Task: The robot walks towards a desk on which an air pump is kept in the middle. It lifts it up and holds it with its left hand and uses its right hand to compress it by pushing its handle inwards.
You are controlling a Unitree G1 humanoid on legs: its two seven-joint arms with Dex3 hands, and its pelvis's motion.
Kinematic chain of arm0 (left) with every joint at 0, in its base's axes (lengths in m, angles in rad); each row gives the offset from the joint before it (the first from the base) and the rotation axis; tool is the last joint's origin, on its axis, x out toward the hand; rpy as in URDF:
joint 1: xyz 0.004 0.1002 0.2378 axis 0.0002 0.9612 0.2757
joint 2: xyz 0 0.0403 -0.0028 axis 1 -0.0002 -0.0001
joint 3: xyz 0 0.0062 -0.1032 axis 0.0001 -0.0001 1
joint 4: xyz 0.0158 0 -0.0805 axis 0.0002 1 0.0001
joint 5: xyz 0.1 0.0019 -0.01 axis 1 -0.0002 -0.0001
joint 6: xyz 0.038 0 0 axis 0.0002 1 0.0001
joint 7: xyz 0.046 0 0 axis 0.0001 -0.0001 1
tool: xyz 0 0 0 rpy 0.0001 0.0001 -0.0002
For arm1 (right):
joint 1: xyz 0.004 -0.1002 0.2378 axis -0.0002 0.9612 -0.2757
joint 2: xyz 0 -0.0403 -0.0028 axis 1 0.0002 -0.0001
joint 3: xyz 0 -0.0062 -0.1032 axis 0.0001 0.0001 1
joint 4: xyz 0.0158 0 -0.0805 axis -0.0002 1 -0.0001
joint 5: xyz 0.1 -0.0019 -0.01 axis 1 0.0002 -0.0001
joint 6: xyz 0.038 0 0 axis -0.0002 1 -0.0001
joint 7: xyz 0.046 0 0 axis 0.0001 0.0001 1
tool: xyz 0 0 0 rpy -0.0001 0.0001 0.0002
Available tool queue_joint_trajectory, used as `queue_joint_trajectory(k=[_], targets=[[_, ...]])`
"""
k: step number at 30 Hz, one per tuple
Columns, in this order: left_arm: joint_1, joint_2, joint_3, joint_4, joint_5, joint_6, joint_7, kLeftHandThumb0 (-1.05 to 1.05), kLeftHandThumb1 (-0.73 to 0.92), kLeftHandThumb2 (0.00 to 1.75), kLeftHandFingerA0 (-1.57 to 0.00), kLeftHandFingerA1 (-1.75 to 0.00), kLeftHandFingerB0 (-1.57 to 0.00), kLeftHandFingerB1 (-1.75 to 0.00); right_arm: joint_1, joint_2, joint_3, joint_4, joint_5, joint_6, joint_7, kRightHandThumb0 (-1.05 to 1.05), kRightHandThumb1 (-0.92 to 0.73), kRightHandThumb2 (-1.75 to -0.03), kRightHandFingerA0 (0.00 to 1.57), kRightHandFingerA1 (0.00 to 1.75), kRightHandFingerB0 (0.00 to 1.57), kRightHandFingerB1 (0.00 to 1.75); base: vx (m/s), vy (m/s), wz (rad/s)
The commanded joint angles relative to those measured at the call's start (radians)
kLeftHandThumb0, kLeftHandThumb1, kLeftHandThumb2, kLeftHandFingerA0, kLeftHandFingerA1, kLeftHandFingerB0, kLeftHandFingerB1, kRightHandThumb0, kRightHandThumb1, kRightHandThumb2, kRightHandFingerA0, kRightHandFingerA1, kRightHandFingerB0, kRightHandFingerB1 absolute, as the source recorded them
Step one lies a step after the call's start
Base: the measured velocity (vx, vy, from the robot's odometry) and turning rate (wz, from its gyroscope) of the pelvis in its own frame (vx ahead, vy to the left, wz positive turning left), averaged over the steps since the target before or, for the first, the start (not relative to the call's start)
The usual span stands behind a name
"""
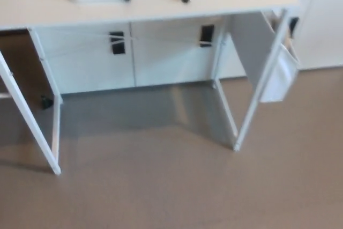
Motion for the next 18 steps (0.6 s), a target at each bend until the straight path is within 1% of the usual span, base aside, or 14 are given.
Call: queue_joint_trajectory(k=[1, 3, 4, 5, 9, 13, 18], targets=[[0.006, -0.006, 0.003, -0.002, -0.014, -0.01, 0.001, -0.16, 0.71, 0.6, -0.47, -0.4, -0.36, -0.38, -0.011, -0.004, -0.009, -0.008, 0.02, 0.011, 0.001, -0.27, -0.74, -0.62, 0.52, 0.43, 0.39, 0.39, 0.43, 0.066, 0.39], [0.006, -0.007, 0.004, -0.002, -0.023, -0.002, -0.005, -0.13, 0.73, 0.61, -0.46, -0.4, -0.35, -0.37, -0.009, -0.001, -0.01, -0.011, 0.022, 0.013, 0.001, -0.26, -0.74, -0.62, 0.52, 0.43, 0.39, 0.39, 0.49, 0.005, 0.36], [0.006, -0.008, 0.004, -0.002, -0.026, 0.001, -0.008, -0.13, 0.73, 0.61, -0.46, -0.4, -0.35, -0.37, -0.012, 0.001, -0.012, -0.006, 0.023, 0.012, 0.0, -0.26, -0.74, -0.62, 0.52, 0.43, 0.39, 0.39, 0.62, -0.063, 1.05], [0.006, -0.008, 0.005, -0.002, -0.028, 0.003, -0.011, -0.13, 0.73, 0.61, -0.46, -0.4, -0.35, -0.37, -0.014, 0.003, -0.013, -0.003, 0.024, 0.012, 0.0, -0.26, -0.74, -0.62, 0.52, 0.43, 0.39, 0.39, 0.59, -0.08, 0.39], [0.005, -0.009, 0.008, -0.004, -0.027, 0.01, -0.005, -0.11, 0.73, 0.61, -0.46, -0.4, -0.35, -0.37, -0.016, -0.001, -0.011, 0.002, 0.011, 0.017, -0.006, -0.27, -0.75, -0.62, 0.52, 0.42, 0.4, 0.38, 0.56, -0.036, 0.18], [0.009, -0.011, 0.008, -0.011, -0.02, -0.008, 0.001, -0.09, 0.72, 0.61, -0.47, -0.41, -0.36, -0.39, -0.009, -0.002, -0.006, -0.022, -0.003, 0.032, -0.016, -0.27, -0.75, -0.62, 0.53, 0.42, 0.4, 0.38, 0.48, -0.025, -0.29], [0.009, -0.014, 0.006, -0.02, -0.024, 0.018, -0.002, -0.13, 0.73, 0.61, -0.47, -0.39, -0.36, -0.37, -0.014, 0.004, -0.007, -0.008, 0.011, 0.02, -0.007, -0.27, -0.74, -0.62, 0.52, 0.42, 0.4, 0.38, 0.38, 0.135, -0.37]])
